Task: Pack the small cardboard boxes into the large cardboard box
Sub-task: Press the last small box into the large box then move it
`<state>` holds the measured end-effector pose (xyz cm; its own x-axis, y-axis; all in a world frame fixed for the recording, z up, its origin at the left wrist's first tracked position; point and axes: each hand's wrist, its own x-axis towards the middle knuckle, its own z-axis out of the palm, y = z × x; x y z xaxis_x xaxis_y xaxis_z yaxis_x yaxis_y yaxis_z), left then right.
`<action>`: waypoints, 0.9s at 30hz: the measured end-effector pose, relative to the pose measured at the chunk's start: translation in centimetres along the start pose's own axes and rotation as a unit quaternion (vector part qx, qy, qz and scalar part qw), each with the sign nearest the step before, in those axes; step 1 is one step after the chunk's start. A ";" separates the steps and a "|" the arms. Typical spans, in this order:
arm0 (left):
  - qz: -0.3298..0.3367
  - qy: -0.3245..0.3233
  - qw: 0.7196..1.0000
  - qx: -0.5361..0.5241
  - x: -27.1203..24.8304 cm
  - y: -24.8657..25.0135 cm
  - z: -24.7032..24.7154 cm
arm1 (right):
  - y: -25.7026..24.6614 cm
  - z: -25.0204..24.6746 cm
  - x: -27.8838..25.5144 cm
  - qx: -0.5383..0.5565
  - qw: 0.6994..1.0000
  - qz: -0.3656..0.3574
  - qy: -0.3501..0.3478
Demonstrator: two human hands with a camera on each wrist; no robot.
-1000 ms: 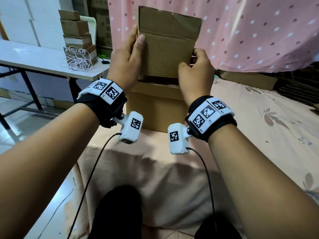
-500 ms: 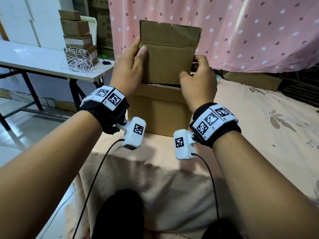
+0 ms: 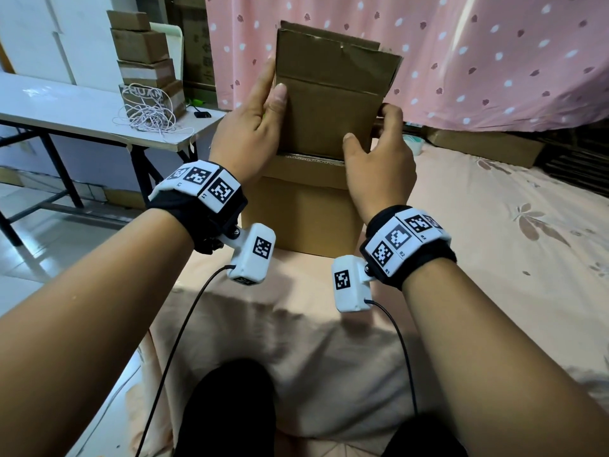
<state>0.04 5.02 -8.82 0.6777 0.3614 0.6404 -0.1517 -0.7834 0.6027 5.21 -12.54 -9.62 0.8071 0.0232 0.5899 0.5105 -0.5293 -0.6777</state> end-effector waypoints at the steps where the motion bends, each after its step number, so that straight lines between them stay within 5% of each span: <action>1: 0.000 0.000 1.000 0.000 -0.1 0.0 0.0 | 0.0 0.1 -0.1 0.002 1.000 -0.001 0.002; 27: -0.082 0.088 0.993 0.002 -1.7 0.2 1.0 | 0.7 0.7 -2.3 0.002 0.992 -0.107 0.063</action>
<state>-0.47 3.74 -10.24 0.5562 0.5669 0.6077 -0.0473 -0.7084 0.7042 3.90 -12.35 -11.73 0.6372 0.0284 0.7702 0.6671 -0.5207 -0.5327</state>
